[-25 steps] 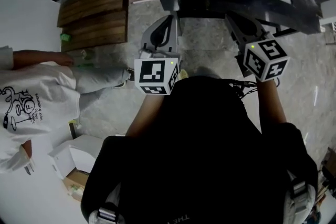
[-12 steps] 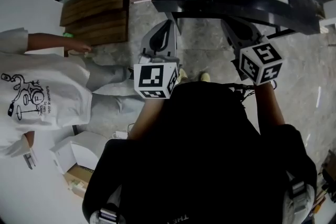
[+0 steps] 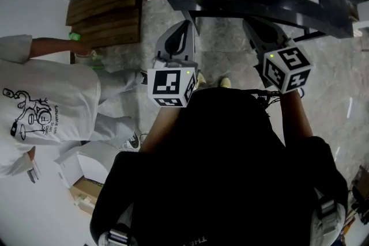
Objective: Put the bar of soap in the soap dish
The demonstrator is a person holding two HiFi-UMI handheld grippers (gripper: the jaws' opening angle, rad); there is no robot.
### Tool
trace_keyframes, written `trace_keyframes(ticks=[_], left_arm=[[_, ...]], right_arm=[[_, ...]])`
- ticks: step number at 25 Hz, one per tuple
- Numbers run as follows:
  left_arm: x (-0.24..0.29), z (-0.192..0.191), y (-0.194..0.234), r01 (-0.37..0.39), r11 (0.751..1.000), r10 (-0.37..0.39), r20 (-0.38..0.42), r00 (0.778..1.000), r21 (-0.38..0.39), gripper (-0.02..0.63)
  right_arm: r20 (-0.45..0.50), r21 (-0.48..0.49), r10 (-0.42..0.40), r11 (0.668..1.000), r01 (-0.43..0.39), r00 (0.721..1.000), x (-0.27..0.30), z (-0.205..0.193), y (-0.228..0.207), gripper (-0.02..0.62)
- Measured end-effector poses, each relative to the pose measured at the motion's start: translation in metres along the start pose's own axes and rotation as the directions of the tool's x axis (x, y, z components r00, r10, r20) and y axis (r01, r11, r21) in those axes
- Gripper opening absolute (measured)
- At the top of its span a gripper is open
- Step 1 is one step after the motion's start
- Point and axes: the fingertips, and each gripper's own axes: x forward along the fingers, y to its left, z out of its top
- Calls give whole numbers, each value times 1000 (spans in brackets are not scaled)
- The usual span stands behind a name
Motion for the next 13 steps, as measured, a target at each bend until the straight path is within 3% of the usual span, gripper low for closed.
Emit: trace_keyframes(ticks=[13], left_arm=[[-5,-7,10,-18,1000,18,-7,1000,-12,3]], right_arm=[[-15,-10,28,1000,-28,999,14,-3,11,34]])
